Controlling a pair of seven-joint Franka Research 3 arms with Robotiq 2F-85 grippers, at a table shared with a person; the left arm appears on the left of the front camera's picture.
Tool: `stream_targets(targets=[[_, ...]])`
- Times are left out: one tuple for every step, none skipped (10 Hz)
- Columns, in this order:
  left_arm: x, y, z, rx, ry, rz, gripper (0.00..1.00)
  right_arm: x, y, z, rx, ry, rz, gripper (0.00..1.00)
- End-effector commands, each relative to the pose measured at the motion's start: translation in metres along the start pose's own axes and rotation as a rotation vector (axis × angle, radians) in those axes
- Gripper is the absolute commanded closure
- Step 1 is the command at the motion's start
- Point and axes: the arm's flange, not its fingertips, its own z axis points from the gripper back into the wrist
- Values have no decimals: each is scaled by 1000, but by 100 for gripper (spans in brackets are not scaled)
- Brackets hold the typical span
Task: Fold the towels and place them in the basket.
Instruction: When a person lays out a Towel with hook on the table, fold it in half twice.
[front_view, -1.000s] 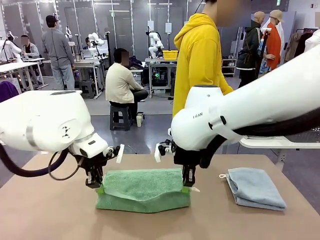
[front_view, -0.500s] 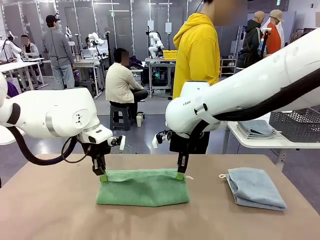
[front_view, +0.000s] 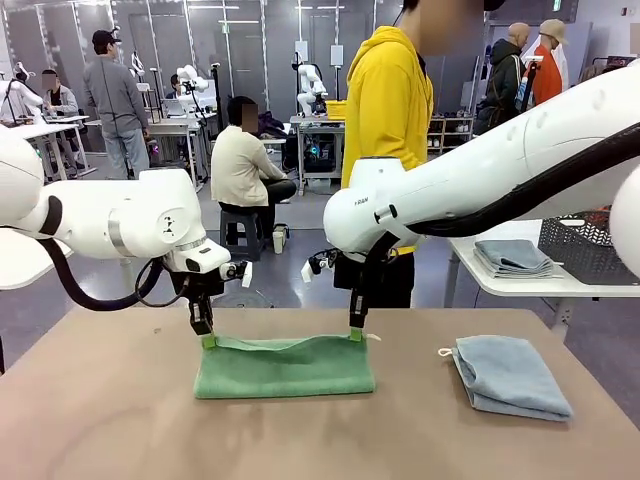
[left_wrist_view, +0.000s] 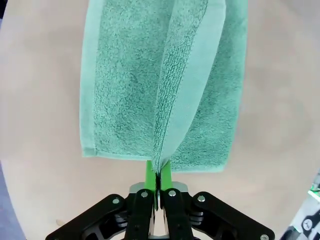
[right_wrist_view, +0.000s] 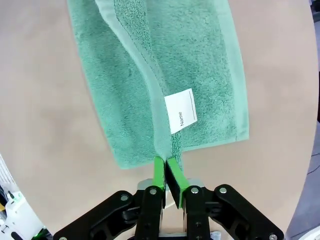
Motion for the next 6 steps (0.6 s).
stream_targets(targets=[[4,15,-6,-24,39,14,96,1,-8,-5,1,24,-50,94],[2,22,-13,-22,31,38,96,-2,-12,-10,-5,25,-56,94],[-2,24,-17,-7,35,63,96,-4,-13,-15,-10,13,-66,94],[-5,25,-20,-4,29,74,96,-7,-15,-21,-16,-4,-63,94],[-6,25,-25,1,24,78,96,-9,-15,-26,-22,-1,-66,94],[-8,24,-27,3,19,76,96,-10,-15,-29,-63,1,-46,94]])
